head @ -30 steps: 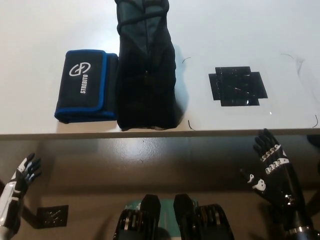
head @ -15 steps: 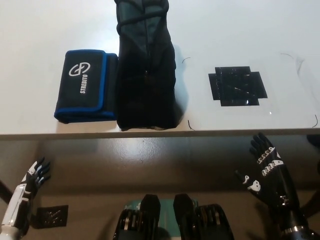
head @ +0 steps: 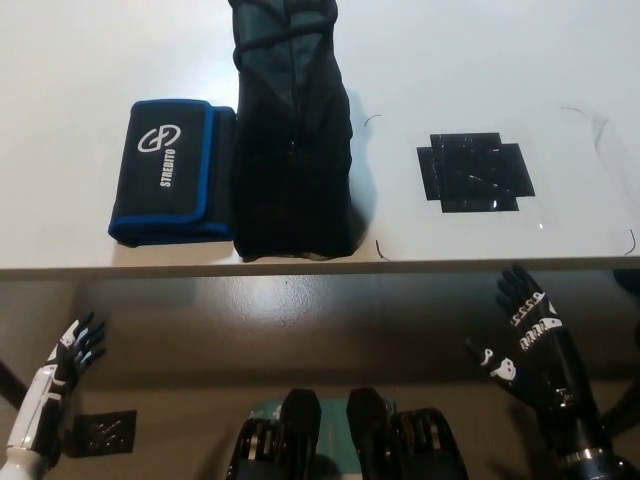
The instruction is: Use both hands to pick up the lunch bag on the right hand side and smoothly move it near the note book on the left hand side
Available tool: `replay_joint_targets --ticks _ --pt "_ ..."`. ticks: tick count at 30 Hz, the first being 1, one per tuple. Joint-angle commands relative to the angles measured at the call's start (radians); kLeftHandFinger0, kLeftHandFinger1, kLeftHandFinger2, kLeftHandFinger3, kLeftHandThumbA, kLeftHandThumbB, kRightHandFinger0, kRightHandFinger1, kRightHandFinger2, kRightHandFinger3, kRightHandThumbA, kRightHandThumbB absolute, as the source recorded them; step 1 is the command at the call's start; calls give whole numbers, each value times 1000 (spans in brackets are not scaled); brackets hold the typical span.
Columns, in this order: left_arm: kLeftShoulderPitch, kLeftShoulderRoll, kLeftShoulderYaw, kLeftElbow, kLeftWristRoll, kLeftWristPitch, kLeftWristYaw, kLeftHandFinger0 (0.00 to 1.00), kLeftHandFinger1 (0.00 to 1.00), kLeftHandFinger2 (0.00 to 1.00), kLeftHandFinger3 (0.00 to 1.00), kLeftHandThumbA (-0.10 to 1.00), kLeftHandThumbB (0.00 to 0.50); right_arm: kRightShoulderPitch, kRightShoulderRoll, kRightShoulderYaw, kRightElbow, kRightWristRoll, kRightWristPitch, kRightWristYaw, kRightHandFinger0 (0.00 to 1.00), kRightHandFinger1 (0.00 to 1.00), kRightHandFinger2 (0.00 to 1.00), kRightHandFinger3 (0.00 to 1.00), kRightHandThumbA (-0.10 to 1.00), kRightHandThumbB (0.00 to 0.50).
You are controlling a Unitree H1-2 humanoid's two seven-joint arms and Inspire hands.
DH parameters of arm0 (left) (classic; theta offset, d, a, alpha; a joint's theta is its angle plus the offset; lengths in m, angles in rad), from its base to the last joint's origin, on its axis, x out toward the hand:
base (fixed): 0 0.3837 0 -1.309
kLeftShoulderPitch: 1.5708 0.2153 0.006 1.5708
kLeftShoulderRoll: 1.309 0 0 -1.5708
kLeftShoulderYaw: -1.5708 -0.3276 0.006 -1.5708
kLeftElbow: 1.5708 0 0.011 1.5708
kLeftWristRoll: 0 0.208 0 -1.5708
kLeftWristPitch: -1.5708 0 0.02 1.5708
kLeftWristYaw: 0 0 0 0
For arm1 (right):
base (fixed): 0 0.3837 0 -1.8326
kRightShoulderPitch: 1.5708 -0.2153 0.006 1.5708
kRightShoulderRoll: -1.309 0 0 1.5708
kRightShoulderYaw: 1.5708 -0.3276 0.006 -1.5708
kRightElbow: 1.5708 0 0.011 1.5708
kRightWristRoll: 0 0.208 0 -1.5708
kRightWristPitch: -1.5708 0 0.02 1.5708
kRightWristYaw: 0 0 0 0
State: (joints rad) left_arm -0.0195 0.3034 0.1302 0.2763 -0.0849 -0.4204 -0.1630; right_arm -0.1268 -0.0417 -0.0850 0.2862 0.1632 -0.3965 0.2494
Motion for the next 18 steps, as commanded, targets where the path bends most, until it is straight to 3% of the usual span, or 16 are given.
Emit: replay_joint_targets --ticks 1,7,10,18 --pt "-25 12 10 -12 -1 -36 10 1000 1000 1000 1000 1000 216 -38 0 9 -8 -11 -43 -20 1000 1000 1000 1000 1000 240" --pt "-28 8 10 -9 -8 -33 8 1000 1000 1000 1000 1000 228 -47 -4 11 2 -4 -33 -14 1000 1000 1000 1000 1000 264" --pt "-24 7 10 -10 2 -40 13 1000 1000 1000 1000 1000 212 -47 -4 12 1 10 -13 -6 1000 1000 1000 1000 1000 281" --pt "-22 8 7 -6 -10 -39 4 1000 1000 1000 1000 1000 204 -49 -8 17 6 -8 -8 -13 1000 1000 1000 1000 1000 271"
